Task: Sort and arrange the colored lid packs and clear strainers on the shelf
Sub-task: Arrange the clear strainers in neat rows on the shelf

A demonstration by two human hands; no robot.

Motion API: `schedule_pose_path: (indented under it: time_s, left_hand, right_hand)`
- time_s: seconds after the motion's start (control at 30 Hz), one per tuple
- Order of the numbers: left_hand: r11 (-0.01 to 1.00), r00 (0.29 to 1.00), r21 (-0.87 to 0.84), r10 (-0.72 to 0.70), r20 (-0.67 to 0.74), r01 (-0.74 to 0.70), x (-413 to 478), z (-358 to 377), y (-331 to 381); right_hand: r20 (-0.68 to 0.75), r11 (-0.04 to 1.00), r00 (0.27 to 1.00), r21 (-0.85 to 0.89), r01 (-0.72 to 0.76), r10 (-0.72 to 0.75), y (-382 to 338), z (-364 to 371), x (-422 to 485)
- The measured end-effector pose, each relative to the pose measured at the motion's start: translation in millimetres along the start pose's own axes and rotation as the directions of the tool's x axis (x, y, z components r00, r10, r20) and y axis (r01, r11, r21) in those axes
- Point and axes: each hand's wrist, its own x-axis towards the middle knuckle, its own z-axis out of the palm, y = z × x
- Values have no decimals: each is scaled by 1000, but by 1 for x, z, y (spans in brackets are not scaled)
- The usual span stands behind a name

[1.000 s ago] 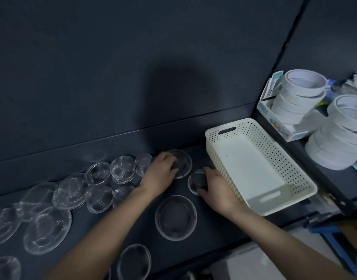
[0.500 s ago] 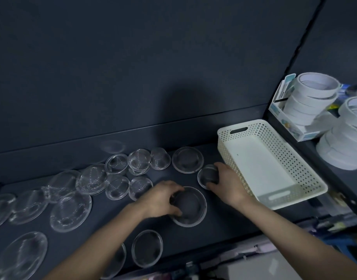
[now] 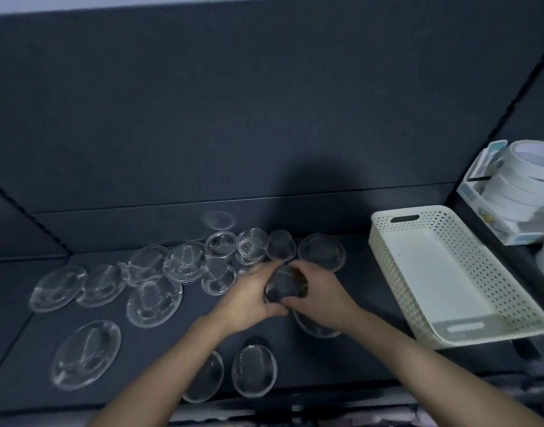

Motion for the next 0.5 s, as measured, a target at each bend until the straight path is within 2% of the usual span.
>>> schedule_pose_path:
  time_s: [0.2,0.27,0.37,0.43,0.5]
  left_hand:
    - [983,973,-77,-176,-147,166,-27,-12,-17]
    - [971,957,-92,-233,-174,220,-38,-18,-25]
    - [958,952,22,-282,-120,287,-51,-26,-36]
    - [948,952,96,-299,-58,304,-56,-28,-42]
    - [938,952,166,-306,-21,305,-58,-28,-46]
  right_hand:
    - [137,994,991,110,-12,-3,-3,13,14]
    - [157,991,987,-121,51,-32,9,12,14]
    - [227,859,972,-486,161,-54,32,16,7]
    - [268,809,963,-562,171,-18,46,18,-1]
    - [254,812,967,-560,163,-19,57,16,-5]
